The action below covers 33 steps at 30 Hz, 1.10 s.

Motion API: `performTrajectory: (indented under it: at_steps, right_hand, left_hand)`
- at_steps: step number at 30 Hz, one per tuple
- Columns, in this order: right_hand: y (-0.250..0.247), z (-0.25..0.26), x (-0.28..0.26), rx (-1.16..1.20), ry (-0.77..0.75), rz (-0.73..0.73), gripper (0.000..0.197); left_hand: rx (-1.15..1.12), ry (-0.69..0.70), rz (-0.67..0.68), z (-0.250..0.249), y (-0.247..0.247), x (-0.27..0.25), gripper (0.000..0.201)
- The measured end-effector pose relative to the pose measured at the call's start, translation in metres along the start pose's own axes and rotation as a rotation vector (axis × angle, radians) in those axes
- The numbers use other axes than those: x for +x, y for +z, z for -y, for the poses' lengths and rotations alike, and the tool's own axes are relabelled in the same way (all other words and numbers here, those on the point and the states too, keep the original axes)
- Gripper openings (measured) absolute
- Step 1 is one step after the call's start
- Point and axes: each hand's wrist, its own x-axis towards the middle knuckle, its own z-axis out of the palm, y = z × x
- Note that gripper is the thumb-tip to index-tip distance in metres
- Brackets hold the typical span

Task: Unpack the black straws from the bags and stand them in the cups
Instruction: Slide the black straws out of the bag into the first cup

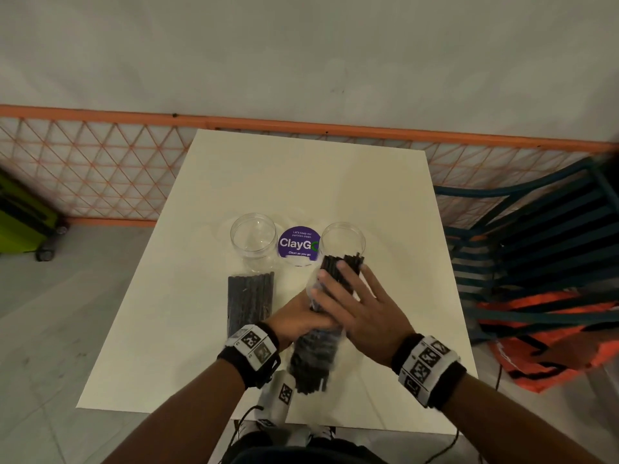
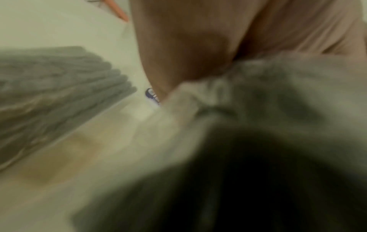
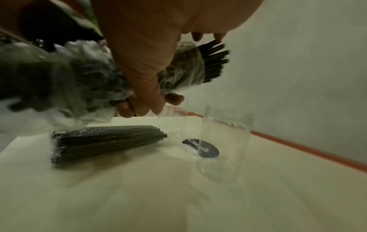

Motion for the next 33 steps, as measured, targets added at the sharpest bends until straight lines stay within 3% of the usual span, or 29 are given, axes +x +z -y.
performTrajectory:
  at_steps: [1,2,3,4,5,6,7,12,14,17,18,21,24,26,30,33]
  right_hand:
    - [-0.002,-0.004,0.009,-0.040,-0.076,0.004,0.066]
    - [-0.005,-0.009,0.017,-0.073,-0.146,0.021,0.059]
    - [-0.008,-0.016,0.025,-0.095,-0.207,0.042,0.055]
    - [-0.010,-0.023,0.032,-0.108,-0.259,0.053,0.053]
    - [-0.011,-0.030,0.039,-0.112,-0.300,0.042,0.051]
    - [-0.012,-0.035,0.045,-0.107,-0.328,0.018,0.048]
    - [-0.012,-0.039,0.051,-0.099,-0.345,-0.013,0.044]
    - [-0.005,-0.040,0.075,-0.052,-0.398,-0.103,0.037]
    - [-0.002,-0.043,0.080,-0.023,-0.399,-0.103,0.036]
    - [0.000,-0.053,0.083,0.022,-0.355,-0.107,0.027]
    - [0.000,-0.057,0.084,0.033,-0.333,-0.120,0.024]
    - [-0.006,-0.068,0.089,0.078,-0.234,-0.207,0.018]
    - [-0.011,-0.071,0.093,0.101,-0.183,-0.263,0.017]
    - [-0.013,-0.069,0.095,0.137,-0.176,-0.275,0.020]
    - [-0.015,-0.066,0.104,0.198,-0.177,-0.330,0.019]
    - [-0.015,-0.074,0.107,0.192,-0.153,-0.345,0.015]
  left_hand:
    - [0.073,-0.137,-0.091,-0.011,-0.014,-0.002,0.038]
    - [0.082,-0.089,-0.122,-0.019,-0.013,0.000,0.032]
    - [0.137,-0.138,-0.175,-0.026,-0.009,0.004,0.031]
    - [0.253,-0.071,-0.026,-0.021,-0.014,-0.005,0.031]
    - [0.273,0.039,-0.088,-0.029,-0.005,0.001,0.031]
    - [0.114,0.025,0.149,-0.036,-0.013,-0.002,0.032]
    - [0.042,0.012,0.196,-0.033,-0.032,-0.010,0.034]
    - [-0.031,0.011,0.146,-0.030,-0.033,-0.005,0.033]
    - [-0.166,-0.021,0.113,-0.023,-0.044,-0.008,0.055]
    - [-0.336,-0.070,0.028,-0.022,-0.053,-0.015,0.120]
    - [-0.361,-0.064,0.021,-0.024,-0.058,-0.017,0.125]
    - [-0.224,-0.056,0.080,-0.042,-0.070,-0.031,0.110]
    - [-0.076,-0.021,0.040,-0.058,-0.068,-0.032,0.078]
    - [-0.040,-0.014,0.021,-0.067,-0.068,-0.030,0.069]
    - [-0.051,-0.032,0.031,-0.079,-0.074,-0.023,0.062]
    - [-0.010,-0.049,-0.032,-0.087,-0.074,-0.019,0.075]
